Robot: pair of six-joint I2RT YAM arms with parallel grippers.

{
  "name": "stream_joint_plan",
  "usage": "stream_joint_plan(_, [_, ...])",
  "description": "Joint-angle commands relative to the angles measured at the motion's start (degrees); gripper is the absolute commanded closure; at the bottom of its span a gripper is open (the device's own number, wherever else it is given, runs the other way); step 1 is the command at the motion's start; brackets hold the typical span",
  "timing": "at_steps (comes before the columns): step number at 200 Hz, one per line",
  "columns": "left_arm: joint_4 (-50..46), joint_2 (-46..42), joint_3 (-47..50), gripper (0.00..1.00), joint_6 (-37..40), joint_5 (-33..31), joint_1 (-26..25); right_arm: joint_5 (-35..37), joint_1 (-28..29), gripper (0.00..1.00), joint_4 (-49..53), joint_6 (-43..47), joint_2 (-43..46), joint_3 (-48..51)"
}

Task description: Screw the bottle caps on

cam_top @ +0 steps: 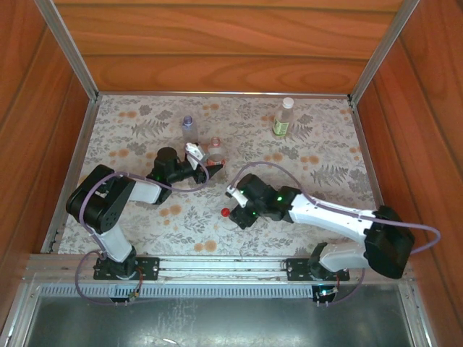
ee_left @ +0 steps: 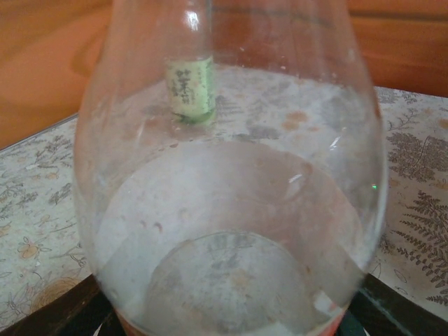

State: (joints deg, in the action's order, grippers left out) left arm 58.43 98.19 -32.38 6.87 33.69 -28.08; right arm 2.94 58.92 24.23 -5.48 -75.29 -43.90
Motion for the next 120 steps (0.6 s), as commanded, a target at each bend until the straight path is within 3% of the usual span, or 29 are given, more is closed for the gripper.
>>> stream_joint_plan(1, [-1.84,-0.59,1.43,0.34,0.16,1.72,0.69,4.38,2.62,0.27,-2.1,-2.17,-4.16,-1.9])
stream_joint_plan(55, [-1.87,-0.68,2.23,0.34,-0.08,2.06,1.68,5.33,2.99,0.39,-4.62,-4.68,-14.15,-6.06])
stream_joint_plan(120, [-1.83,-0.57,2.96,0.34,-0.04,2.24,2.22,4.33,2.38,0.53,-7.88,-5.91,-18.81,-6.9])
